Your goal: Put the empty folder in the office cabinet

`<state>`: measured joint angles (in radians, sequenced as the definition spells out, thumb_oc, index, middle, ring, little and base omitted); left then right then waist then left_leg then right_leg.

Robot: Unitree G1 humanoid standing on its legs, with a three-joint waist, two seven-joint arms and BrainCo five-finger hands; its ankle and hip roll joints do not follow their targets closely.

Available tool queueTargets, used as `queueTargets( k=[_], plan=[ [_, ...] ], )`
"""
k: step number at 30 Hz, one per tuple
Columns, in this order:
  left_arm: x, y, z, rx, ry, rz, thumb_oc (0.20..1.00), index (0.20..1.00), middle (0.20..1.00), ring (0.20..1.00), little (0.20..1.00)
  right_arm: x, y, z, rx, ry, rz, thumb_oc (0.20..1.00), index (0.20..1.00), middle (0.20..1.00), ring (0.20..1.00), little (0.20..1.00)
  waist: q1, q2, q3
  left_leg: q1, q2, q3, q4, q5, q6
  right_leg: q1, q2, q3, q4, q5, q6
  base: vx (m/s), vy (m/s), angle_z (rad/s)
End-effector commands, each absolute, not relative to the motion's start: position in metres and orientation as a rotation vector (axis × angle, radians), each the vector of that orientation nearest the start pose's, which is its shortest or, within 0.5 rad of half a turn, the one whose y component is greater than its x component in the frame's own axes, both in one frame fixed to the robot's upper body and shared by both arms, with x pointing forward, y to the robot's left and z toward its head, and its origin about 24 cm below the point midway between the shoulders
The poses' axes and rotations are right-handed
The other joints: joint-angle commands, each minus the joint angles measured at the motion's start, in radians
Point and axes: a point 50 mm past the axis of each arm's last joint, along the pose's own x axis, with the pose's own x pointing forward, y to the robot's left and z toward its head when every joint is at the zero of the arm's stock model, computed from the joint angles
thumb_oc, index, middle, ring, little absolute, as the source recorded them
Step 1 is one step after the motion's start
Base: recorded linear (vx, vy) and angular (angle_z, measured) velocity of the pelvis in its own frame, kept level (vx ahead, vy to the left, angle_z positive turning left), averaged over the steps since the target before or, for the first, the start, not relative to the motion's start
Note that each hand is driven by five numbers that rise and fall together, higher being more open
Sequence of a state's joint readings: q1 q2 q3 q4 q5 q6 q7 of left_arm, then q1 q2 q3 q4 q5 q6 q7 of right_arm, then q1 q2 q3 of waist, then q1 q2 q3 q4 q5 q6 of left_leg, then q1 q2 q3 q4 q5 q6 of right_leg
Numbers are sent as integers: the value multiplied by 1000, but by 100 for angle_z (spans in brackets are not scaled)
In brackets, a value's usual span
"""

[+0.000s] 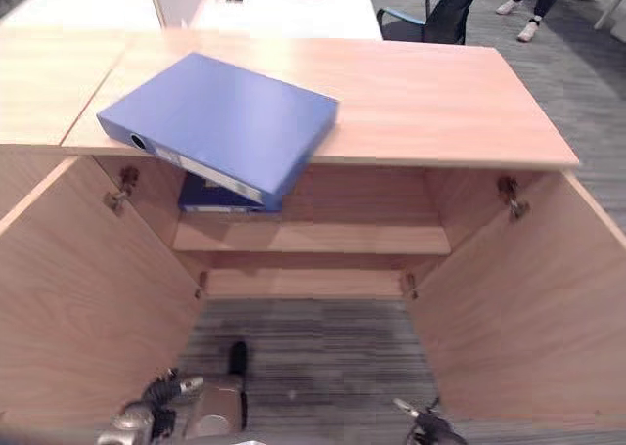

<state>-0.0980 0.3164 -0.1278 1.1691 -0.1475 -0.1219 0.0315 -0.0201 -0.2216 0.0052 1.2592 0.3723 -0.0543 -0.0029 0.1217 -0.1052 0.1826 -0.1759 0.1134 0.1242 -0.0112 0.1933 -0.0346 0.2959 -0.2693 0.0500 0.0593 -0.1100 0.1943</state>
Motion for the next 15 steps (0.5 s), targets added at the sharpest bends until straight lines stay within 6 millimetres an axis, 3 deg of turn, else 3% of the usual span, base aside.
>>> queueTargets(
  k=[1, 4, 5, 9, 10, 11, 12, 13, 14, 15],
  plan=[
    [141, 256, -134, 303, 940, 108, 1000, 1000, 1000, 1000, 1000, 83, -275, -151, 25, 1142, -431, 1000, 1000, 1000, 1000, 1000, 0, 57, -61, -63, 127, 2, 0, 31, -131, -4, 0, -13, 9, 56, 44, 134, 346, -1],
    [155, 257, -127, 325, 889, 89, 1000, 1000, 1000, 1000, 1000, 92, -268, -151, 45, 1114, -416, 1000, 1000, 1000, 1000, 1000, 0, 42, -66, -40, 89, 52, 6, -21, -90, -69, -40, -53, 86, 204, 53, 118, 380, 2],
    [164, 259, -121, 333, 856, 89, 1000, 1000, 1000, 1000, 1000, 100, -266, -150, 51, 1096, -414, 1000, 1000, 1000, 1000, 1000, -4, 52, -55, -1, 75, 80, -2, -50, -67, -137, -55, -115, 181, 287, 44, 110, 358, -11],
    [169, 259, -119, 337, 839, 86, 1000, 1000, 1000, 1000, 1000, 105, -263, -149, 55, 1083, -407, 1000, 1000, 1000, 1000, 1000, -15, 66, -42, 49, 53, 96, -27, -74, -48, -181, -30, -164, 235, 267, 38, 128, 303, -4],
    [174, 259, -116, 332, 822, 93, 1000, 1000, 1000, 1000, 1000, 111, -258, -149, 71, 1060, -392, 1000, 1000, 1000, 1000, 1000, -49, 86, -29, 101, 22, 83, -51, -96, -34, -265, 61, -142, 265, 182, 16, 298, 390, 23],
    [177, 260, -115, 329, 814, 100, 1000, 1000, 1000, 1000, 1000, 112, -257, -149, 80, 1051, -394, 1000, 1000, 1000, 1000, 1000, -67, 101, -12, 147, 5, 69, -65, -115, -30, -305, 117, -166, 215, 96, 5, 303, 389, 40],
    [177, 260, -115, 329, 814, 100, 1000, 1000, 1000, 1000, 1000, 113, -257, -149, 80, 1051, -394, 1000, 1000, 1000, 1000, 1000, -68, 101, -11, 148, 4, 68, -65, -116, -30, -303, 117, -167, 215, 96, 5, 303, 201, 40],
    [180, 258, -114, 328, 807, 97, 1000, 1000, 1000, 1000, 1000, 112, -258, -149, 87, 1048, -407, 1000, 1000, 1000, 1000, 1000, -87, 95, -3, 182, -29, 46, -71, -139, -24, -306, 155, -151, 95, 63, -10, 151, 59, 16],
    [180, 258, -114, 328, 807, 97, 1000, 1000, 1000, 1000, 1000, 112, -258, -149, 87, 1048, -407, 1000, 1000, 1000, 1000, 1000, -89, 96, -1, 183, -28, 44, -71, -138, -24, -301, 156, -153, 88, 68, -11, 288, 104, 48],
    [175, 259, -117, 343, 840, 106, 1000, 1000, 1000, 1000, 1000, 106, -261, -149, 95, 1065, -427, 1000, 1000, 1000, 1000, 1000, -105, 92, 5, 205, -55, 21, -71, -160, -16, -304, 168, -89, 10, 77, -16, 156, 81, 61]
  ],
)
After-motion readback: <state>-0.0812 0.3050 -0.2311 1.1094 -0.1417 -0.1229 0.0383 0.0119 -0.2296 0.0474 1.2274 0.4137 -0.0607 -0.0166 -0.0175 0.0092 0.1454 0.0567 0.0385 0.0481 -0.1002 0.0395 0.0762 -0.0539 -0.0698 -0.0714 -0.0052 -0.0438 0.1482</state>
